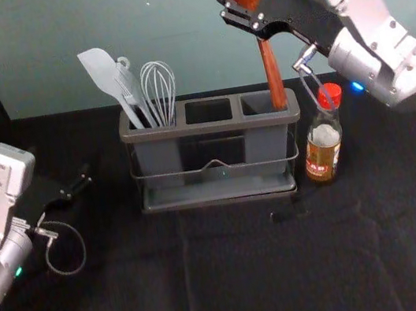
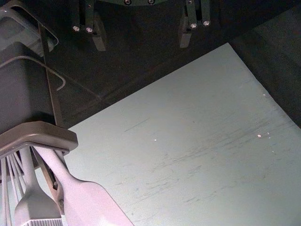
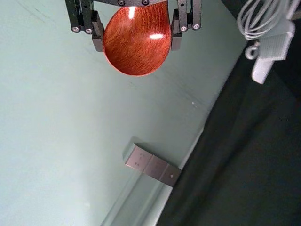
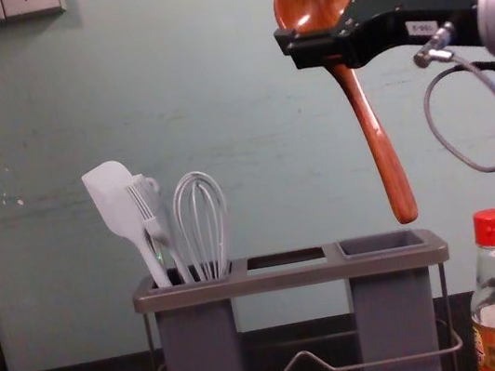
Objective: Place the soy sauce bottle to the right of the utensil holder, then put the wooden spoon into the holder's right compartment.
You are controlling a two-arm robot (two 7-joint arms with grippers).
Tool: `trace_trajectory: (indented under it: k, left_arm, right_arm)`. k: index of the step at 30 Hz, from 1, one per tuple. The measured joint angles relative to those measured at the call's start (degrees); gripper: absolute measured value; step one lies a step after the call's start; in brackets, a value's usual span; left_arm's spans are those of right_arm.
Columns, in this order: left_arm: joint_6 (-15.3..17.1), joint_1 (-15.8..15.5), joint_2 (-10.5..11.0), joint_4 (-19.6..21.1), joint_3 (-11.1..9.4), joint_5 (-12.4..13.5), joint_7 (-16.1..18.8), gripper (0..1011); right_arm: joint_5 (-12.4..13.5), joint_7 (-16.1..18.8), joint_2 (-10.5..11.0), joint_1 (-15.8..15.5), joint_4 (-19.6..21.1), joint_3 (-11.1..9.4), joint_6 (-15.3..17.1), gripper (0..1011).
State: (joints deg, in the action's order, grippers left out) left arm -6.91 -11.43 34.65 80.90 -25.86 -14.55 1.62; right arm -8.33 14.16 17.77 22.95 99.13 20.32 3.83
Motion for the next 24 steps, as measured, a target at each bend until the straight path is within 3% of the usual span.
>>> trace_trajectory:
  k: [10,24]
  left_arm:
    - [0.00,0.00,0.00,0.00,0.00,0.00,0.00,1005]
    - [0.00,0.00,0.00,0.00,0.00,0.00,0.00,1005]
  right_arm:
    - [-4.33,-2.59,-3.45,2.50,-6.20,0.36,-1.99,854]
    - [-5.84,-2.14,-5.30,3.10,-9.94,0.48,-3.57,854]
